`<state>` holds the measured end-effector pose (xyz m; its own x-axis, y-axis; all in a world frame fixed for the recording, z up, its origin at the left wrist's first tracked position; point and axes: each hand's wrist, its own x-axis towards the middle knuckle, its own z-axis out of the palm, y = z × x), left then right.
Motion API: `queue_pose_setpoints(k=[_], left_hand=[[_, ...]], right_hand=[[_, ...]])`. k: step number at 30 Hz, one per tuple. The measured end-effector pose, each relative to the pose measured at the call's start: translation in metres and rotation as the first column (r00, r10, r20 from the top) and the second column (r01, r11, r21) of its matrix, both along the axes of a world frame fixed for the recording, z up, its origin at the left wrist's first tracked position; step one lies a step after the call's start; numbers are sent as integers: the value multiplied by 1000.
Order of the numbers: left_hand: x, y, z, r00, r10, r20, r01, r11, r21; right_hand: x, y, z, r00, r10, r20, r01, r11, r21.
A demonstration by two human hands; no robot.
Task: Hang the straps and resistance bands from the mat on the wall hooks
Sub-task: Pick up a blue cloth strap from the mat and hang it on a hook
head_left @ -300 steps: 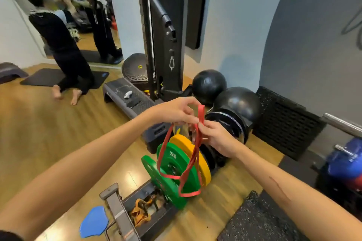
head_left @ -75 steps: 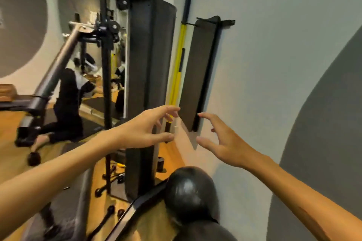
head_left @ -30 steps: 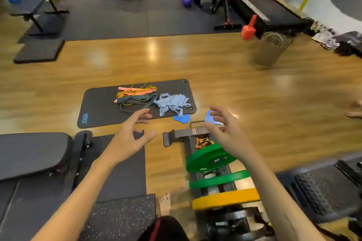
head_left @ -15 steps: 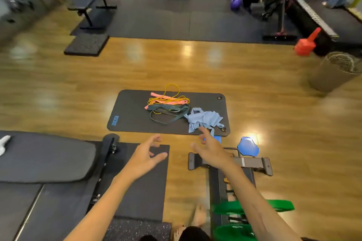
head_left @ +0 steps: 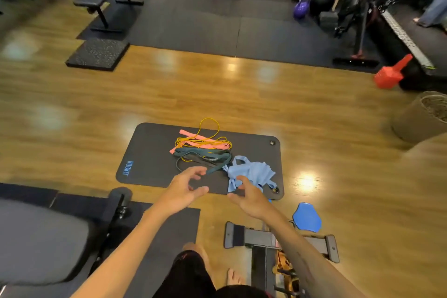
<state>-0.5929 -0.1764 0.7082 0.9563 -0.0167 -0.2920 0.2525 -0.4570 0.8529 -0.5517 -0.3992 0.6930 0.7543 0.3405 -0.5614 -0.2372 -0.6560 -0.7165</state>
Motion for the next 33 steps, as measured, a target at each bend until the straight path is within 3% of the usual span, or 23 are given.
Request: queue_pose_setpoints(k=[7,10,15,17,19,21,24,25,27,30,33], left_hand=[[170,38,-66,939,-225,-259,243,969,40],[239,56,-88,919,-265,-292,304,947,98],[336,78,-111,865,-375,-333,439,887,141],[363,81,-131,791,-495,-360,589,775,229],[381,81,-162,635,-660,-401,772,536,342],[396,78,-199,468,-763,-447,868,300,397],[416,63,-258,360,-831,-424,884,158,441],[423,57,-282,373,-836,-403,876,173,450],[441,44,-337,464,-805,-370,850,288,440],[460,23,-434,637,-650,-414,771,527,358],[456,-7,-538,686,-557,-468,706,665,243]], right_hand=[[121,32,-53,987,-160,-17,155,975,-161],[163,50,-63,980,-197,43,201,961,-191],[236,85,-90,964,-267,3,264,949,-172],[261,95,-115,946,-323,-26,311,928,-206],[278,98,-149,950,-310,-32,294,925,-241],[289,94,-192,982,-184,-40,162,934,-317],[296,79,-268,996,51,-77,-81,881,-465],[301,75,-294,991,97,-92,-130,858,-496],[314,66,-357,992,89,-91,-122,862,-492],[327,51,-457,964,-216,-155,155,931,-330],[330,38,-538,866,-460,-194,401,873,-277]])
